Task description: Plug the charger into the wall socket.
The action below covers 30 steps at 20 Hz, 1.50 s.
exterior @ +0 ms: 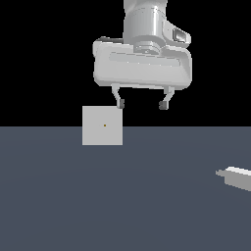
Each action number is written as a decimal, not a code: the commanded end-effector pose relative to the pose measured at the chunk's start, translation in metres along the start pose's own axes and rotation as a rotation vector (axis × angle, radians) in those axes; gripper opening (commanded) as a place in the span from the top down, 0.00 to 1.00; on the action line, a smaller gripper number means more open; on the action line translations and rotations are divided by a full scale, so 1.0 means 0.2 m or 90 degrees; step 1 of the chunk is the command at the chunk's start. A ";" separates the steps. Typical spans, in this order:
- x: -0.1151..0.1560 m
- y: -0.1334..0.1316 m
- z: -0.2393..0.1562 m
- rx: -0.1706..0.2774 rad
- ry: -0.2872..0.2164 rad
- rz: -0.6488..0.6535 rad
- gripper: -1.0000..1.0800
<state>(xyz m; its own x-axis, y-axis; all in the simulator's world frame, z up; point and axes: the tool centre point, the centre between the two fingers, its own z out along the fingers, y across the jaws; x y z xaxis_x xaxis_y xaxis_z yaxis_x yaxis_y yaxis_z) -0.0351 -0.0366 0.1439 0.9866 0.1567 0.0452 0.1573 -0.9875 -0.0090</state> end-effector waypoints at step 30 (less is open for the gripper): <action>-0.39 0.60 0.31 0.020 0.068 -0.239 0.04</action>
<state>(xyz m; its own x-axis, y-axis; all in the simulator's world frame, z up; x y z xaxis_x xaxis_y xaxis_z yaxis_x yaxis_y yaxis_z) -0.0891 -0.1611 0.0800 0.8590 0.4893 0.1506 0.4955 -0.8686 -0.0040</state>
